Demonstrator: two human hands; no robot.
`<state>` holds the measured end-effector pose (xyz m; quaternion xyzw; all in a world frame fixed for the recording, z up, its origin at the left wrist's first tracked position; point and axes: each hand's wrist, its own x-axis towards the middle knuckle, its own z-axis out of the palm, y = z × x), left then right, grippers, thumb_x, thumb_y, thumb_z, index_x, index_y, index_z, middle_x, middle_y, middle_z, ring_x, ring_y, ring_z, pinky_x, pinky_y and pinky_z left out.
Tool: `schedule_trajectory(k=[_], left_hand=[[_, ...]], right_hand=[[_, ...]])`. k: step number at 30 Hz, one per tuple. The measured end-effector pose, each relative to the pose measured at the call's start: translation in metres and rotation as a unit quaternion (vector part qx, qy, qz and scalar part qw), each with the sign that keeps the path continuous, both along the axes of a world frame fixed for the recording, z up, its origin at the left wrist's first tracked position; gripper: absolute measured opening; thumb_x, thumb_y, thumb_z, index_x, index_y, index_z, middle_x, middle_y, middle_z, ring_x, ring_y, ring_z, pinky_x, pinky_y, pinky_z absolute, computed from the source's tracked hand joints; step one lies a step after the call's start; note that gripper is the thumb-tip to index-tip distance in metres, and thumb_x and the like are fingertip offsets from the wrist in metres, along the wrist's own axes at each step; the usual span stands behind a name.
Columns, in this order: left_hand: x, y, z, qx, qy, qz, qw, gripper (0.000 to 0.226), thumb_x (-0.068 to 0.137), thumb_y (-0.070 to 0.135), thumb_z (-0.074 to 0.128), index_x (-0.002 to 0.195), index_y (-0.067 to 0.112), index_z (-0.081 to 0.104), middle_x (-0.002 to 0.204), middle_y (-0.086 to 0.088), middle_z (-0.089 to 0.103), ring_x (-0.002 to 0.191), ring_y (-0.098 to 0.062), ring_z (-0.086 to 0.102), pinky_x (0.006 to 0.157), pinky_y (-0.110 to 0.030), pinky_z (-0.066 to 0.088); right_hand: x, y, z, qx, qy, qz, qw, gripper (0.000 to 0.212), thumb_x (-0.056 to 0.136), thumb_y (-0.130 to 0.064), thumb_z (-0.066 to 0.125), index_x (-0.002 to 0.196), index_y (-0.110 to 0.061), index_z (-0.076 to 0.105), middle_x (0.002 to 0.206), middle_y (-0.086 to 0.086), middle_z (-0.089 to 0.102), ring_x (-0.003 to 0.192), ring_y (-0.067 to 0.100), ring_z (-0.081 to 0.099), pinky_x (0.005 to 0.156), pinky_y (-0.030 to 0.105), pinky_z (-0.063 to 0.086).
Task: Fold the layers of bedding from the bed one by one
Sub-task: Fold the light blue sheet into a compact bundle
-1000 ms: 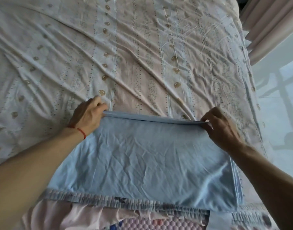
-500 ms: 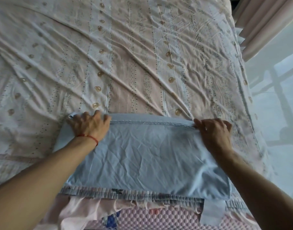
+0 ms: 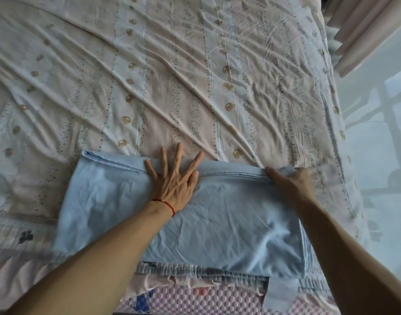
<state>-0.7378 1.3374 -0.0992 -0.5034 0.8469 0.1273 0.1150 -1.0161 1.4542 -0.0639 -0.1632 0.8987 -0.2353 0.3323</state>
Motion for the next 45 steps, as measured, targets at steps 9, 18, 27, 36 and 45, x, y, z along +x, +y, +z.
schedule_trajectory(k=[9,18,27,36,45], left_hand=[[0.026,0.006,0.015,0.037,0.006,-0.096,0.995,0.052,0.097,0.068,0.006,0.142,0.068,-0.018,0.159,0.013,-0.037,0.146,-0.04,-0.033,0.104,-0.082,-0.005],[0.036,0.003,0.019,0.086,0.011,-0.109,0.99,0.062,0.097,0.065,0.016,0.142,0.063,-0.027,0.162,0.013,-0.03,0.148,-0.034,-0.031,0.105,-0.077,-0.017],[0.157,-0.018,0.094,0.313,0.345,0.054,0.883,0.028,0.094,0.04,0.048,0.118,0.038,0.064,0.126,0.009,0.063,0.122,-0.012,0.057,0.103,-0.025,0.038],[0.262,-0.054,0.092,0.303,0.424,0.385,0.762,0.044,0.087,0.059,0.06,0.104,0.02,0.07,0.095,0.009,0.073,0.093,-0.009,0.069,0.095,-0.028,0.053],[0.259,-0.027,0.046,0.085,0.227,0.299,0.923,0.043,0.095,0.05,0.043,0.102,0.008,0.05,0.095,-0.022,0.054,0.089,-0.04,0.056,0.078,-0.048,0.049]], right_hand=[[-0.005,0.002,0.049,0.058,-0.009,0.176,0.983,0.038,0.102,-0.045,0.056,0.076,-0.018,0.049,0.073,0.006,0.054,0.064,0.018,0.05,0.06,0.036,0.038],[0.08,-0.022,0.144,-0.109,0.081,0.152,0.979,0.028,0.102,-0.039,0.051,0.099,-0.012,0.052,0.087,0.005,0.059,0.077,0.017,0.054,0.06,0.033,0.035],[0.26,-0.117,0.185,-0.177,-0.113,0.154,0.965,0.025,0.098,-0.036,0.057,0.111,-0.015,0.049,0.1,0.012,0.064,0.085,0.03,0.07,0.072,0.051,0.063],[0.423,-0.198,0.084,-0.044,-0.074,0.266,0.96,0.034,0.1,-0.021,0.044,0.127,-0.002,0.051,0.131,0.024,0.06,0.121,0.043,0.057,0.098,0.042,0.046],[0.34,-0.123,0.04,-0.025,0.213,0.369,0.904,0.058,0.099,-0.046,0.043,0.154,-0.035,0.03,0.167,0.006,0.015,0.155,0.028,0.008,0.122,0.064,0.007]])
